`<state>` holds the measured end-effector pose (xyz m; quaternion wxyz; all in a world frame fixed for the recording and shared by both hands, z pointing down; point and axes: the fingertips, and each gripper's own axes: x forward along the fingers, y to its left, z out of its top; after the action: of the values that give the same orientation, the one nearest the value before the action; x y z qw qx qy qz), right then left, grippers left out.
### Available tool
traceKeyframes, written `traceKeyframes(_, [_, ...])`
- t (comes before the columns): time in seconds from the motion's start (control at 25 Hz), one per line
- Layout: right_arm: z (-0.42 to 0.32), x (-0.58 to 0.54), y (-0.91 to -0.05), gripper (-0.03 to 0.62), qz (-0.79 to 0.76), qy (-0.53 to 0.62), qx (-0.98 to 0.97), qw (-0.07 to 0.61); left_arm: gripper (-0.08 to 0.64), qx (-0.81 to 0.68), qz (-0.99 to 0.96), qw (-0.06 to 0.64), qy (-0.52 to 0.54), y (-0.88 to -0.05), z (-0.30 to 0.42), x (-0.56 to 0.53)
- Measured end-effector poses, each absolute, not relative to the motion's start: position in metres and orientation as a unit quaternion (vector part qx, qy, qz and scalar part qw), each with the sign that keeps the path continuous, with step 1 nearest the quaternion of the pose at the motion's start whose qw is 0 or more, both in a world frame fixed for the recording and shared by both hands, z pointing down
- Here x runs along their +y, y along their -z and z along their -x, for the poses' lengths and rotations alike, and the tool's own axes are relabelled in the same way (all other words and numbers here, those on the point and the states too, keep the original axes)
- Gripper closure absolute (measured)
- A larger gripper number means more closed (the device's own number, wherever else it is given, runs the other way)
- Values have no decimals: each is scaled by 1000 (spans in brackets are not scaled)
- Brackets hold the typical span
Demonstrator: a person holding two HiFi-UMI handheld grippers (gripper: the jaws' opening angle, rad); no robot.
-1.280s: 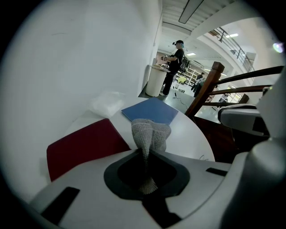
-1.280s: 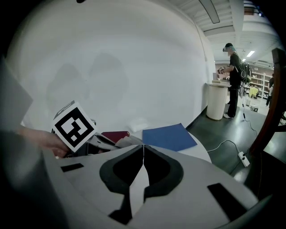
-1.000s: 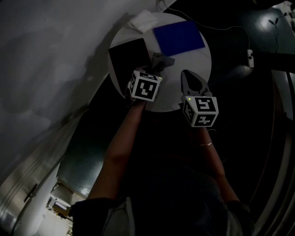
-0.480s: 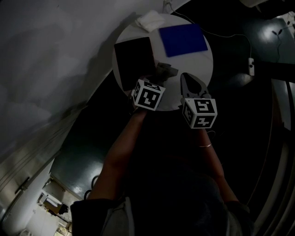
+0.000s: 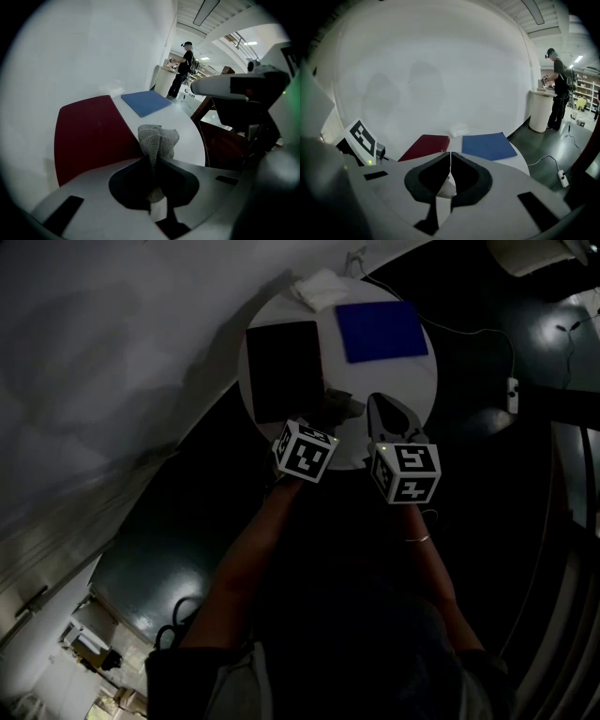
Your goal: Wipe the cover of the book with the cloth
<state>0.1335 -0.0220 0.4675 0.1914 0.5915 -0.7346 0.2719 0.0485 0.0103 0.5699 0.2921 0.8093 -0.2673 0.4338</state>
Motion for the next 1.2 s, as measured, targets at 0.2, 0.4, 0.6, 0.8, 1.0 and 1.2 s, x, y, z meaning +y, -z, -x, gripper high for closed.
traceKeyframes(0.2, [-124, -27, -462, 563, -580, -265, -747, 190, 525, -277, -806, 301, -428, -563, -35, 21])
traceKeyframes(0.4, [-112, -32, -455, 563, -567, -257, -760, 188, 525, -296, -802, 311, -416, -549, -16, 26])
traceKeyframes(0.6, [-101, -39, -451, 563, -557, -246, -772, 183, 525, -334, -800, 304, -395, -538, 3, 12])
traceKeyframes(0.8, [-89, -44, -438, 563, -547, -238, -783, 175, 525, -372, -796, 302, -369, -517, 23, -4])
traceKeyframes(1.0, [-83, -53, -427, 563, -539, -225, -794, 167, 525, -410, -795, 280, -348, -501, 37, -28])
traceKeyframes(1.2, [-82, -59, -415, 563, -538, -215, -799, 158, 525, -433, -803, 253, -321, -479, 40, -46])
